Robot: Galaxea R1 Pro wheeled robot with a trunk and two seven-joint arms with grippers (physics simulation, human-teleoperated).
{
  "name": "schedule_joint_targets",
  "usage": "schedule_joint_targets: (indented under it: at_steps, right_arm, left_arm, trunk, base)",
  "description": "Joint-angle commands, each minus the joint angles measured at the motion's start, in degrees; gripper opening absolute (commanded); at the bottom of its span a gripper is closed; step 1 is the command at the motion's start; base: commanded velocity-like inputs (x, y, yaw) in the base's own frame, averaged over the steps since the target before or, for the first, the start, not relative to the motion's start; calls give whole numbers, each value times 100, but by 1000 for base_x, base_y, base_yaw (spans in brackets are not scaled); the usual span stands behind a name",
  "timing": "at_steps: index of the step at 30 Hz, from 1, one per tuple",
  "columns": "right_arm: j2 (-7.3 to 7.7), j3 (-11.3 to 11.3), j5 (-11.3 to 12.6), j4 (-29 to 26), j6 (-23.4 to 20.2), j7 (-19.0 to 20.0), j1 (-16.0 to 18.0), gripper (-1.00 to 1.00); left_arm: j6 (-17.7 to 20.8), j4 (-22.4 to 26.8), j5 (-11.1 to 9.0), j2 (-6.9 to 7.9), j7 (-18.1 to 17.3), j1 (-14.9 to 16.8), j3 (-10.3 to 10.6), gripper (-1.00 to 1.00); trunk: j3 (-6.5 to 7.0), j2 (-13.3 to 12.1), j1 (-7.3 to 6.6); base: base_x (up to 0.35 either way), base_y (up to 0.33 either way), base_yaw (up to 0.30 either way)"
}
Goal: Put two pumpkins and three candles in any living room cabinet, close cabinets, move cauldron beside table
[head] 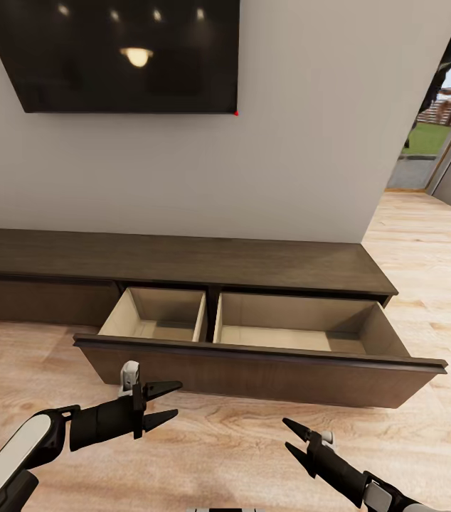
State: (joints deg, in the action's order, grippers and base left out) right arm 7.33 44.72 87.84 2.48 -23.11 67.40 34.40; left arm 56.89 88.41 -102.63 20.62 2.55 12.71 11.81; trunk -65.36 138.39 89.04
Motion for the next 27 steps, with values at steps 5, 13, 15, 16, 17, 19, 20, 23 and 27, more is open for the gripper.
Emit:
schedule_joint_targets:
  at_steps: [5,13,15,16,17,19,20,23,27]
  right_arm:
    - [-3,46,57,15,-55,20,5,100]
    - [-3,79,17,7,-68,10,5,100]
    - [-3,83,11,7,-64,10,5,100]
    - [-3,85,9,7,-63,10,5,100]
    - [-3,88,8,7,-63,10,5,100]
    - [-3,98,4,7,-62,10,5,100]
    - [-3,100,1,7,-62,10,5,100]
    - [-7,105,-44,7,-62,10,5,100]
    - [-27,107,-87,7,-69,7,5,100]
  left_arm:
    - [7,1,-38,4,28,4,6,100]
    - [5,1,-38,2,35,4,6,100]
    - [0,1,-36,3,35,4,6,100]
    - [0,1,-35,3,35,4,6,100]
    - [-1,1,-33,3,35,4,6,100]
    - [-5,8,-31,8,38,4,6,100]
    - [-6,10,-30,9,43,4,6,100]
    - [-10,11,-31,-1,80,4,-3,100]
    - [-19,4,-35,0,104,4,-10,100]
  trunk:
    - [-5,2,-1]
    - [-5,2,-1]
    - [-5,2,-1]
    - [-5,2,-1]
    - [-5,2,-1]
    - [-5,2,-1]
    - [-5,2,-1]
    - [-5,2,-1]
    - [49,-118,-67]
  base:
    - [0,0,0]
    - [0,0,0]
    - [0,0,0]
    - [0,0,0]
    - [0,0,0]
    - [0,0,0]
    - [0,0,0]
    - [0,0,0]
    - [0,0,0]
